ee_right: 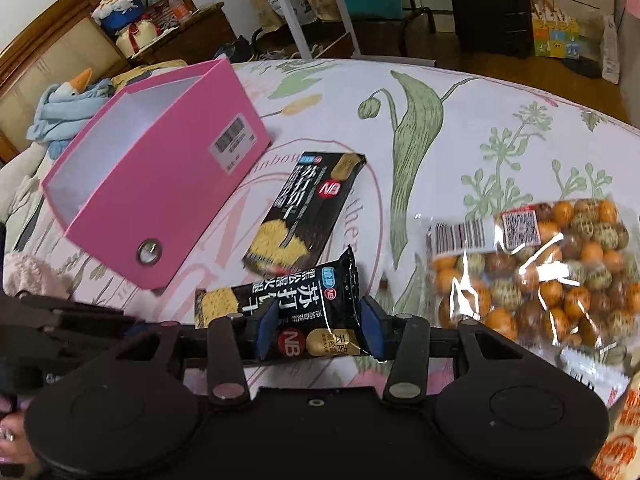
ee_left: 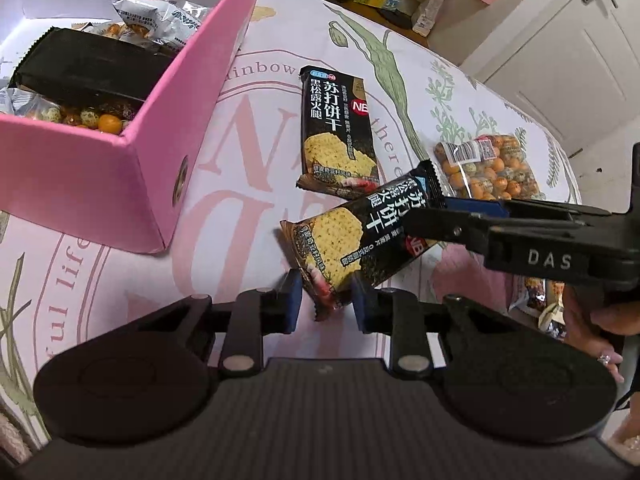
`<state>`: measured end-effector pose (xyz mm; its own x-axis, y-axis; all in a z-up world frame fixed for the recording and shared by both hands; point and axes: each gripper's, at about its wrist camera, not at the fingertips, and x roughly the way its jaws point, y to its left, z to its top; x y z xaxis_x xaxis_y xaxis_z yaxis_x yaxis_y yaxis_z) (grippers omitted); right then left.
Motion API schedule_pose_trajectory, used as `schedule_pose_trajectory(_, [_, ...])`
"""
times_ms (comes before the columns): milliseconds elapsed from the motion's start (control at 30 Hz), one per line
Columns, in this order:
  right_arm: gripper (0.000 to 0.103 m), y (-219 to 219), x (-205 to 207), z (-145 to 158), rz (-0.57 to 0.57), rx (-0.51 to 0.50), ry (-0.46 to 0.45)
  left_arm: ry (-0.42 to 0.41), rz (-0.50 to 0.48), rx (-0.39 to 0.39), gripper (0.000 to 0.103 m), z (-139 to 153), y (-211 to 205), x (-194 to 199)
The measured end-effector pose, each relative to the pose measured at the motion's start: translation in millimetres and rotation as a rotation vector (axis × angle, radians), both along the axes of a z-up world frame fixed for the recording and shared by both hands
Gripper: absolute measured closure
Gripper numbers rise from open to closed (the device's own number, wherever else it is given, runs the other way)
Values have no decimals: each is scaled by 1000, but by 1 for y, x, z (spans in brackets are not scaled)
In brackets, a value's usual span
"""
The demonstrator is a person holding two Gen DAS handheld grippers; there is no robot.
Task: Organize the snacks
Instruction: 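Carry the cracker pack over the pink box with the right tool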
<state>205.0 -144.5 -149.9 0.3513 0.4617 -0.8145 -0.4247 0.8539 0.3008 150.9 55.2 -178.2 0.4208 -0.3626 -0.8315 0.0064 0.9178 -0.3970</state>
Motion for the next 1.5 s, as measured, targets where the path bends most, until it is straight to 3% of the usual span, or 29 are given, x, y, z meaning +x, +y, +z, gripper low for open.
schedule_pose_trajectory(100, [54,3,-9,0,-31,-27,47,11,-27,9,77,6,1,-4])
schedule_pose_trajectory(233, [45,9,-29,3,-70,-27,107,34,-61,41,74,16,0,-13])
schedule_pose_trajectory(500, [41,17,-67,19,-178,9,133,53,-83,23,73,39,13,-42])
schedule_pose_trajectory(833, [41,33,-101,64,-91,57,103,26,-139,42,73,87,41,-63])
schedule_pose_trajectory(933, [52,43,-106,80,-52,75,66,-4,-128,66,73,101,56,-70])
schedule_pose_trajectory(1133, [68,70,-94,104,-1,140,18,-78,-52,80,72,132,99,-75])
schedule_pose_trajectory(1333, [70,114,-62,121,38,163,-18,-142,30,114,72,155,140,-59])
schedule_pose_trajectory(1500, [69,147,-29,117,42,183,22,-166,76,166,70,162,168,-32])
